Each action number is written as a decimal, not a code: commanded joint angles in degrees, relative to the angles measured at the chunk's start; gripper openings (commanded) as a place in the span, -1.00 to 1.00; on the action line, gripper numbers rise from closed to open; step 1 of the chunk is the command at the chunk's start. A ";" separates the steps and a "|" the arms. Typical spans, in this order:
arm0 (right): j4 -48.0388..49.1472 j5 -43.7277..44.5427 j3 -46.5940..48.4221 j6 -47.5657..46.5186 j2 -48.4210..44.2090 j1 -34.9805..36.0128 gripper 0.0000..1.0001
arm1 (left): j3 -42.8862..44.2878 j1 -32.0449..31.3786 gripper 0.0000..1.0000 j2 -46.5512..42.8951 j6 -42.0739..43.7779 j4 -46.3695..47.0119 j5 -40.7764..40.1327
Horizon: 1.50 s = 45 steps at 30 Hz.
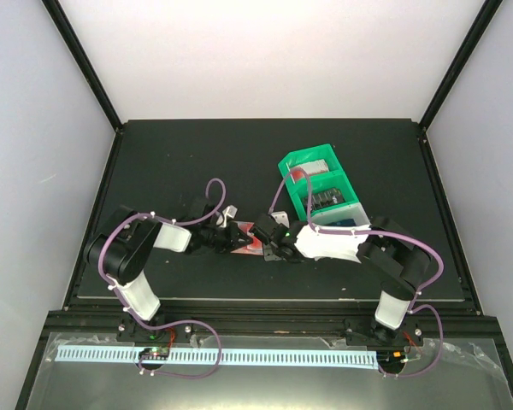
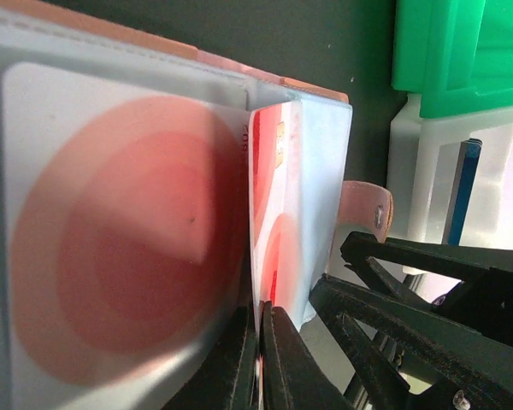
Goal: Put the credit cards into the card holder
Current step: Insert the credit card into the card holder.
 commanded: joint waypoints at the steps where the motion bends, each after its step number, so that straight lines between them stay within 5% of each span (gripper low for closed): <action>1: -2.35 0.11 -1.65 0.85 -0.21 0.05 -0.18 | 1.29 -1.11 -0.92 0.97 2.32 -3.56 -3.95; 11: 0.17 0.42 -3.28 0.62 -3.61 0.05 -0.18 | 2.70 -3.98 -0.80 1.64 4.02 -6.69 -5.32; 19: 3.81 1.80 -5.16 1.99 -8.72 0.04 -0.14 | 2.55 -4.16 -0.15 -6.11 7.91 -16.04 -12.70; 23: 4.64 1.54 -5.67 2.21 -9.54 0.04 -0.12 | 2.01 -4.75 0.02 -9.42 7.76 -17.72 -14.67; 36: 7.42 -2.94 -7.16 3.52 -9.85 -0.03 -0.01 | 6.97 -7.03 0.20 -10.71 12.00 -25.71 -21.19; 45: 11.23 -6.41 -8.98 2.96 -8.60 -2.01 0.08 | 12.49 -7.77 0.20 -2.76 14.25 -25.46 -19.82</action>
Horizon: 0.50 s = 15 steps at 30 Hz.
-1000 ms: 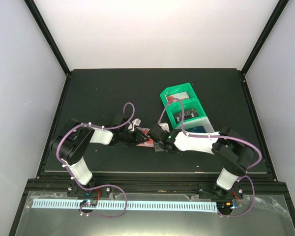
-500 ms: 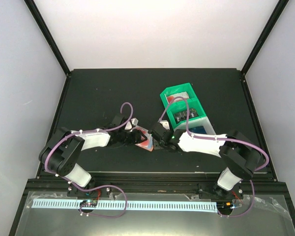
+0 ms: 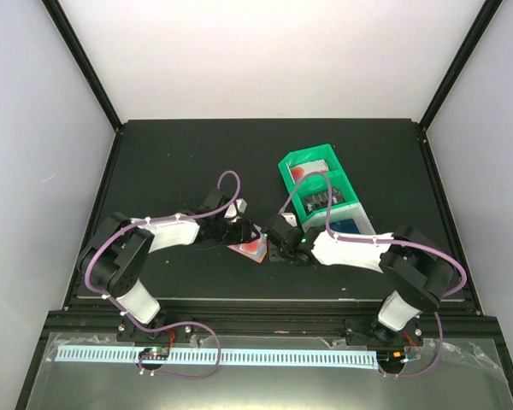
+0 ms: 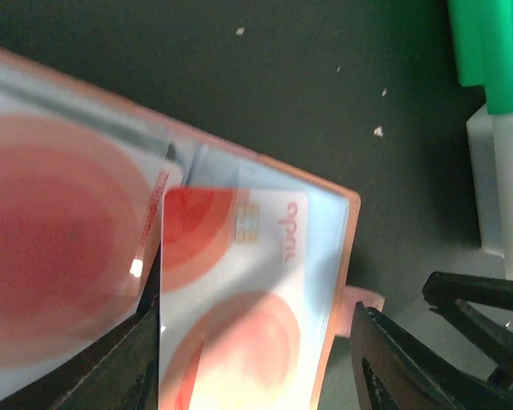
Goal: Put the credit cards into the card holder
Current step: Insert the credit card into the card holder.
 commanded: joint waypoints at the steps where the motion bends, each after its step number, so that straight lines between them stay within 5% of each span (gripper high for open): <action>1: 4.70 -2.30 -1.04 -0.90 -0.02 -1.60 0.08 | 3.19 -0.73 0.17 4.15 3.09 -2.17 -1.10; 15: 10.29 -9.75 0.00 -6.18 5.30 -5.37 -0.06 | 6.28 -1.27 -0.17 7.60 12.35 -7.95 0.07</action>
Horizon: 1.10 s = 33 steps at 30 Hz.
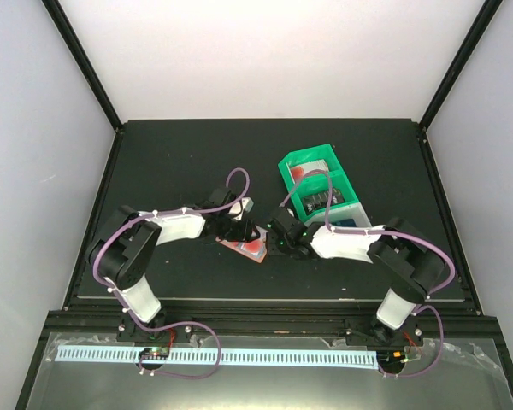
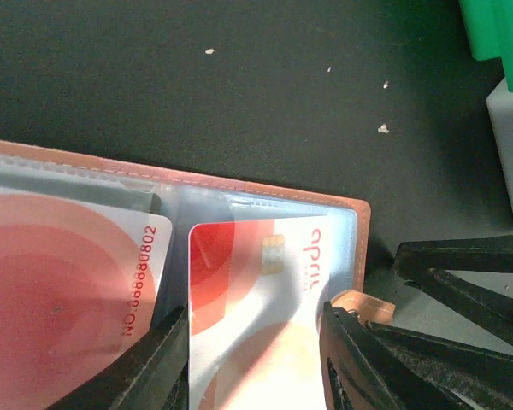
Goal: Put the credit cards into the card holder
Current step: Insert the credit card into the card holder.
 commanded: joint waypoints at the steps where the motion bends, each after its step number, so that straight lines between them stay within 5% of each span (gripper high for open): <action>1: 3.23 -2.82 0.57 -2.23 1.53 -0.48 -0.07 | 0.98 -0.76 -0.17 2.50 4.73 -4.87 1.73; 12: 4.67 -2.17 -1.22 -4.27 -2.37 -2.39 -0.09 | 3.50 -2.51 -0.27 2.65 7.26 -6.48 6.37; 19: -2.45 3.72 -2.49 -4.64 -11.30 -2.41 -0.03 | 4.45 -2.49 0.08 -3.29 5.25 -9.70 2.14; 24: -3.91 -0.99 -3.88 -3.44 -17.27 -1.45 0.03 | 4.14 -2.44 0.17 -7.71 4.27 -11.74 -1.19; 33: 0.90 -9.27 -4.14 3.25 -11.69 3.27 -0.41 | -0.10 -2.47 -0.42 -6.64 -0.10 -5.67 -1.50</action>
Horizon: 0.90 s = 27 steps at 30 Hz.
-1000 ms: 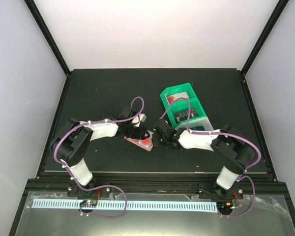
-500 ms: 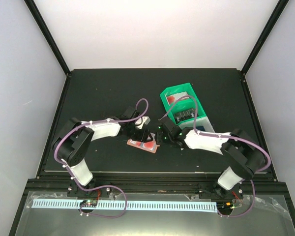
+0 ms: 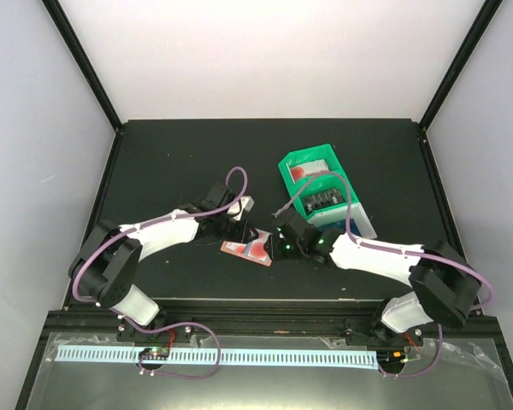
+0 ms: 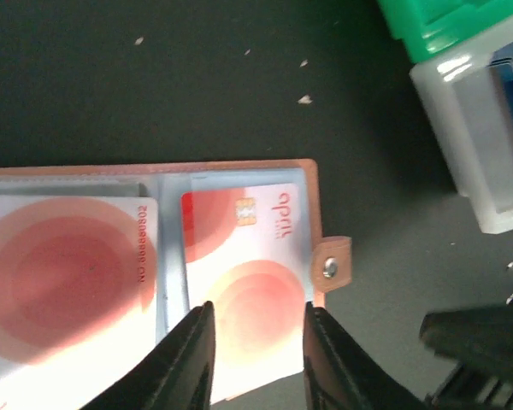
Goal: Put the credit cards into the card holder
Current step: Insert the credit card into the card holder.
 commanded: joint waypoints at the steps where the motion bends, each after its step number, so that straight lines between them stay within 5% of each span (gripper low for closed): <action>1: 3.17 -4.59 -0.34 3.58 4.34 1.58 -0.47 | -1.23 -0.39 -0.48 3.44 -2.48 3.00 -0.22; 6: 2.41 -2.45 1.03 4.36 7.82 1.63 -0.58 | -1.12 -0.47 -0.59 7.21 -2.85 3.51 -1.27; 19: -8.01 13.65 6.26 5.92 12.14 1.14 -0.43 | -2.63 -0.58 -0.82 9.11 -3.70 2.35 -3.77; 27: -5.68 11.32 5.98 6.07 10.68 0.80 -0.48 | -3.65 -0.68 -0.95 9.42 -3.50 1.51 -6.70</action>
